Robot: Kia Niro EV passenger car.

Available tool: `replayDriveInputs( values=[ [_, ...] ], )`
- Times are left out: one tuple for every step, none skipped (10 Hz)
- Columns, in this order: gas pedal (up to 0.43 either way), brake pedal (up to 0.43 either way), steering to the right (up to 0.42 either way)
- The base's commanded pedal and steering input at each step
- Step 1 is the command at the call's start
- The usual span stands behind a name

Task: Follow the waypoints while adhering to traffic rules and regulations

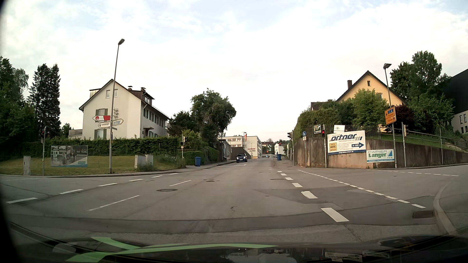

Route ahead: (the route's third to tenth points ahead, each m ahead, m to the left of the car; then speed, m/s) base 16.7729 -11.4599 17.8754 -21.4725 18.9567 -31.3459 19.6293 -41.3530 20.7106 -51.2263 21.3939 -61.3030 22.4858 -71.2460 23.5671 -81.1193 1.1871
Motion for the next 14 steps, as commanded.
replayDriveInputs(
  values=[
    [0.028,0.0,0.041],
    [0.028,0.0,0.043],
    [0.028,0.0,0.044],
    [0.028,0.0,0.045],
    [0.028,0.0,0.046],
    [0.028,0.0,0.047],
    [0.028,0.0,0.047],
    [0.028,0.0,0.047],
    [0.028,0.0,0.047],
    [0.028,0.0,0.048],
    [0.028,0.0,0.048],
    [0.028,0.0,0.048],
    [0.028,0.0,0.048],
    [0.028,0.0,0.049]
  ],
)
